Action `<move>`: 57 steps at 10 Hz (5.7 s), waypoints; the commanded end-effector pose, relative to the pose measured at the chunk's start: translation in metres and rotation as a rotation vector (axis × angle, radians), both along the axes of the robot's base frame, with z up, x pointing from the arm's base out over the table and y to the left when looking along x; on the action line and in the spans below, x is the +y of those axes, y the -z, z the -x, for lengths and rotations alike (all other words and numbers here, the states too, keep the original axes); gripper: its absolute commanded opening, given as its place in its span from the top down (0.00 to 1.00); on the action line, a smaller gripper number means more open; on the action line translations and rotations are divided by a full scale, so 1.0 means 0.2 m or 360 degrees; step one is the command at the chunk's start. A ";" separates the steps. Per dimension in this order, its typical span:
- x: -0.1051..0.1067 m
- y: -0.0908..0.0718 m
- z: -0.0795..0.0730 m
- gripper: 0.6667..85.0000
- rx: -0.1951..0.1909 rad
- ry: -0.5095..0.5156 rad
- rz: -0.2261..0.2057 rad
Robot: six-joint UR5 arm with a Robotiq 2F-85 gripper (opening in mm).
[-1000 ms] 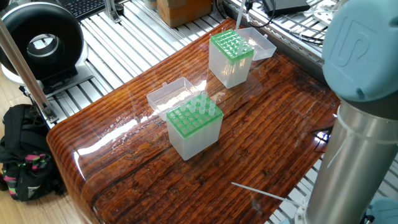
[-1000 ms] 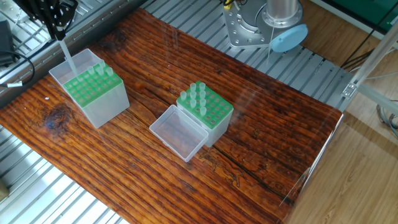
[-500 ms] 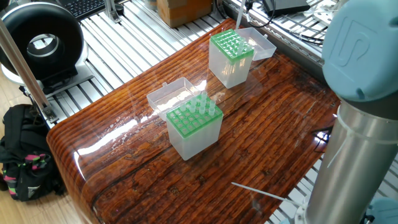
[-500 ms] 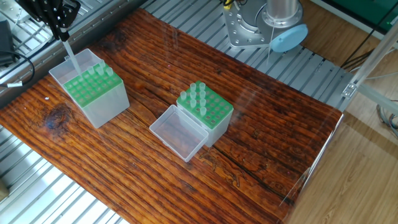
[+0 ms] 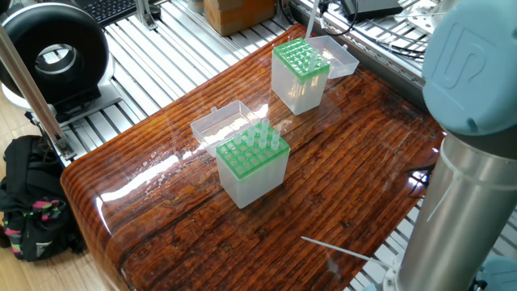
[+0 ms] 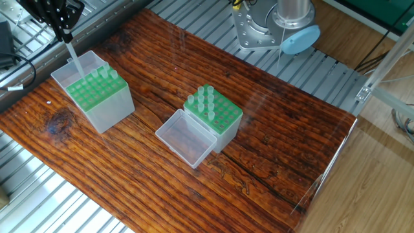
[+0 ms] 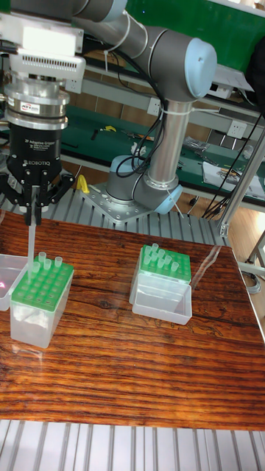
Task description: Transfer all large pipette tips from one holder to another
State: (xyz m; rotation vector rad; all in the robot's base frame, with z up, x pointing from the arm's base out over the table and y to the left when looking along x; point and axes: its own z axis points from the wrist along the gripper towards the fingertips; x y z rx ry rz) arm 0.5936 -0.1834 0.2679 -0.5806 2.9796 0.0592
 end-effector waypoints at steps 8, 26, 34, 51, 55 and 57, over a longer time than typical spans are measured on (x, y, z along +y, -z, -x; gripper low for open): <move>0.01 0.02 -0.03 0.81 -0.0013 -0.0095 -0.0002; 0.78 0.07 0.25 0.72 0.0155 0.0283 0.0011; 0.78 0.08 0.22 0.65 0.0061 -0.0555 0.0112; 1.37 0.13 0.46 0.73 0.0184 -0.0502 0.0215; 1.41 0.14 0.52 0.69 0.0242 -0.0639 0.0166; 1.49 0.30 0.53 0.64 0.0180 -0.0688 0.0210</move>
